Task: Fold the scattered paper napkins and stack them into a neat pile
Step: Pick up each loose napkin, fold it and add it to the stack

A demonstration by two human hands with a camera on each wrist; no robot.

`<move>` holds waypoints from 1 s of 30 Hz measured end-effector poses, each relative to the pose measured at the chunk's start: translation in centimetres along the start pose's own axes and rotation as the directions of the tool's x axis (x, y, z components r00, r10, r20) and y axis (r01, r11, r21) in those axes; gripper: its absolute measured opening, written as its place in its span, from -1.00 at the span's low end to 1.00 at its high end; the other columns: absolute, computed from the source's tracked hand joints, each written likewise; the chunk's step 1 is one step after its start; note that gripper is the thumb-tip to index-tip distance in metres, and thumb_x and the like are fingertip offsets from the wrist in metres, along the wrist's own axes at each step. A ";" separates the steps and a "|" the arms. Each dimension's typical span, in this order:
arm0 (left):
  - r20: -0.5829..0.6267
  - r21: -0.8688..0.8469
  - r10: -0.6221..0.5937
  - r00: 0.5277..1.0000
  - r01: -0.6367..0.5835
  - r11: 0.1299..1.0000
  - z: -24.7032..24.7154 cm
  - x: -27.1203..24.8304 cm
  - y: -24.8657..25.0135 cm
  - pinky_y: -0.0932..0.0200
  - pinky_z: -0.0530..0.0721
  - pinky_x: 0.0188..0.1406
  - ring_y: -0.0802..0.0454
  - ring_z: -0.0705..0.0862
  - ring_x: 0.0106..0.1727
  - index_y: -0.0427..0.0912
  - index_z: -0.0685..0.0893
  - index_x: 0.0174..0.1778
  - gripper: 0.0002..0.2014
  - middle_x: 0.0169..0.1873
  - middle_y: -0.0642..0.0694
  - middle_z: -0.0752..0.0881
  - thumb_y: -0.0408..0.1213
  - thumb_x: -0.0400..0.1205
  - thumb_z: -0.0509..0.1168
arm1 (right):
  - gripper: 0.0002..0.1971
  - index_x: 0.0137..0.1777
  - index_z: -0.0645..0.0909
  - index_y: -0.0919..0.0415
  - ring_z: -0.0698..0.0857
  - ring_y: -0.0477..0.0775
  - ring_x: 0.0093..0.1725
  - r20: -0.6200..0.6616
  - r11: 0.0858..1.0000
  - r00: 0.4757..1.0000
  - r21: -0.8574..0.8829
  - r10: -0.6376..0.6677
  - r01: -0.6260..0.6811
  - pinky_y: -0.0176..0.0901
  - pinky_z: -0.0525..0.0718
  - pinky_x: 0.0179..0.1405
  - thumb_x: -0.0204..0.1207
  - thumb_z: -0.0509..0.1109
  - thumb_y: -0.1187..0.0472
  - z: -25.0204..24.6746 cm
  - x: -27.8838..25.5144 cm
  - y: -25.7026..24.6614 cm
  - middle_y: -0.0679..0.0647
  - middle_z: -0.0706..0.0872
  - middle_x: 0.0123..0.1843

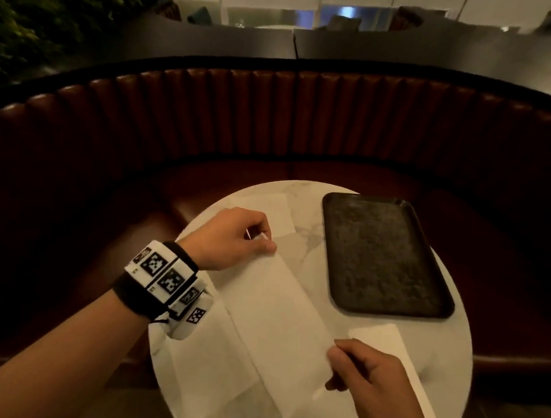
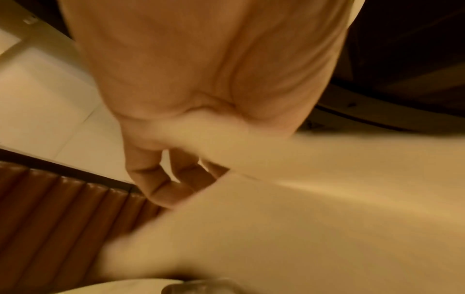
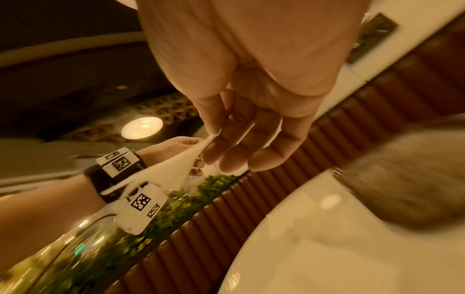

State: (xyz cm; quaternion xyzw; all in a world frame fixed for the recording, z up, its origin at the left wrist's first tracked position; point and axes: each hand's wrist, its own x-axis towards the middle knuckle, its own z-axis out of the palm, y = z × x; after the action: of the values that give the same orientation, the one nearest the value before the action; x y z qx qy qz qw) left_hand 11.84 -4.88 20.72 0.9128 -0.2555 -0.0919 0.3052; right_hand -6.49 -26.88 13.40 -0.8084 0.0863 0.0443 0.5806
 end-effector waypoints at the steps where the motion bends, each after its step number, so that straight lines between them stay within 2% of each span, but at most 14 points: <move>1: 0.033 0.001 0.007 0.999 -0.007 1.000 1.3 1.0 0.4 0.35 0.41 -0.34 0.28 0.52 -0.37 -0.05 0.71 -0.18 -0.86 -0.41 0.19 0.60 -0.07 0.54 0.45 | -0.81 -0.24 0.76 0.02 0.74 0.02 -0.42 -0.004 0.998 0.998 0.028 0.061 -0.061 -0.32 0.67 -0.29 0.55 0.40 0.25 -0.7 -0.3 0.9 0.13 0.79 -0.45; 3: 0.103 0.006 0.030 0.994 -0.030 1.000 4.4 3.2 1.3 0.37 0.44 -0.34 0.29 0.55 -0.34 -0.07 0.71 -0.15 -0.85 -0.36 0.18 0.64 -0.07 0.54 0.45 | -0.83 -0.21 0.75 0.07 0.70 -0.05 -0.47 -0.024 0.988 0.989 0.053 0.148 -0.147 -0.30 0.66 -0.34 0.57 0.38 0.24 -1.9 -0.8 3.3 0.16 0.78 -0.46; 5: 0.170 -0.016 0.053 0.984 -0.051 0.999 8.1 5.4 2.1 0.32 0.52 -0.23 0.23 0.60 -0.25 -0.09 0.75 -0.14 -0.88 -0.26 0.10 0.72 -0.13 0.56 0.43 | -0.84 -0.21 0.74 0.06 0.68 -0.11 -0.49 -0.067 0.977 0.975 0.038 0.212 -0.209 -0.25 0.64 -0.35 0.57 0.38 0.22 -3.0 -1.5 6.3 0.16 0.78 -0.47; 8: 0.288 -0.009 0.100 0.952 -0.102 0.995 14.5 8.6 3.3 0.23 0.55 -0.09 0.12 0.67 -0.18 -0.14 0.78 -0.17 -0.92 -0.20 -0.03 0.80 -0.22 0.56 0.43 | -0.88 -0.21 0.69 0.11 0.64 -0.10 -0.55 -0.139 0.943 0.932 0.060 0.334 -0.328 -0.10 0.62 -0.33 0.56 0.41 0.23 -4.9 -2.5 10.6 0.21 0.75 -0.50; 10: 0.353 0.039 0.094 0.931 -0.115 0.993 19.2 10.3 3.9 0.21 0.58 -0.03 0.04 0.71 -0.11 -0.10 0.78 -0.19 -0.95 -0.18 -0.06 0.81 -0.22 0.54 0.43 | -0.88 -0.21 0.63 0.16 0.64 -0.11 -0.56 -0.184 0.916 0.898 0.035 0.400 -0.400 -0.13 0.63 -0.33 0.56 0.41 0.22 -6.3 -3.0 13.3 0.16 0.76 -0.51; 13: 0.400 0.082 0.046 0.915 -0.086 0.993 25.7 11.9 4.6 0.03 0.67 0.10 -0.04 0.72 -0.01 -0.02 0.75 -0.21 -0.95 -0.16 -0.05 0.80 -0.22 0.55 0.40 | -0.86 -0.21 0.54 0.10 0.72 -0.15 -0.44 -0.237 0.880 0.865 -0.073 0.443 -0.470 -0.20 0.67 -0.30 0.57 0.38 0.16 -8.0 -3.2 17.0 0.01 0.78 -0.47; 16: 0.427 0.148 -0.014 0.904 -0.055 0.988 30.5 12.4 5.3 -0.04 0.63 0.17 -0.07 0.67 0.09 0.03 0.72 -0.14 -0.92 -0.04 0.00 0.77 -0.20 0.61 0.31 | -0.84 -0.22 0.49 0.02 0.74 -0.15 -0.28 -0.275 0.822 0.832 -0.188 0.481 -0.538 -0.27 0.66 -0.23 0.60 0.34 0.11 -9.4 -3.3 19.8 0.03 0.76 -0.39; 17: 0.425 0.178 -0.016 0.905 -0.066 0.982 31.6 12.5 5.5 -0.04 0.58 0.19 -0.06 0.66 0.11 0.03 0.71 -0.11 -0.90 -0.01 0.03 0.76 -0.21 0.62 0.29 | -0.83 -0.21 0.47 0.02 0.73 -0.12 -0.26 -0.276 0.805 0.828 -0.223 0.488 -0.550 -0.26 0.67 -0.24 0.60 0.32 0.09 -9.7 -3.3 20.6 0.04 0.75 -0.35; 20: 0.427 0.257 0.033 0.904 -0.155 0.954 34.1 13.2 5.7 -0.08 0.49 0.21 -0.06 0.64 0.14 0.01 0.69 -0.06 -0.87 0.02 0.06 0.73 -0.23 0.66 0.23 | -0.83 -0.19 0.43 0.02 0.66 -0.02 -0.20 -0.255 0.741 0.816 -0.342 0.519 -0.578 -0.03 0.74 -0.10 0.61 0.27 0.03 -10.0 -3.2 22.1 -0.01 0.67 -0.27; 21: 0.430 0.277 0.044 0.902 -0.178 0.944 34.6 13.4 5.7 -0.09 0.49 0.21 -0.07 0.63 0.14 0.02 0.69 -0.05 -0.87 0.02 0.04 0.72 -0.22 0.67 0.23 | -0.83 -0.18 0.42 0.02 0.65 -0.02 -0.21 -0.251 0.727 0.813 -0.365 0.525 -0.582 -0.01 0.74 -0.08 0.61 0.26 0.02 -10.0 -3.2 22.5 -0.03 0.65 -0.26; 26: 0.439 0.356 0.089 0.894 -0.264 0.897 36.4 13.5 4.9 -0.09 0.44 0.17 -0.10 0.53 0.19 0.01 0.63 0.03 -0.91 0.09 0.00 0.62 -0.15 0.67 0.25 | -0.82 -0.18 0.37 0.02 0.63 -0.07 -0.23 -0.282 0.707 0.816 -0.408 0.504 -0.577 -0.06 0.74 -0.12 0.63 0.23 0.02 -9.9 -3.1 22.8 -0.07 0.60 -0.24; 30: 0.365 0.348 0.096 0.926 -0.231 0.909 36.1 12.8 4.4 -0.10 0.47 0.18 -0.10 0.48 0.21 -0.01 0.57 0.14 -0.80 0.15 -0.03 0.54 -0.04 0.68 0.22 | -0.85 0.01 0.32 -0.07 0.60 -0.10 -0.08 -0.328 0.723 0.816 -0.382 0.476 -0.575 -0.14 0.70 0.00 0.60 0.27 0.02 -9.6 -3.2 22.5 -0.08 0.51 0.01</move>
State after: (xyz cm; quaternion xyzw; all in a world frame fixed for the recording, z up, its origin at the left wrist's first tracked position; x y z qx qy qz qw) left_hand 9.28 -33.01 -5.58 0.9000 -0.3939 -0.1696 0.0784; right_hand -14.22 -42.71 -3.85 -0.8646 0.3597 0.1429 0.3203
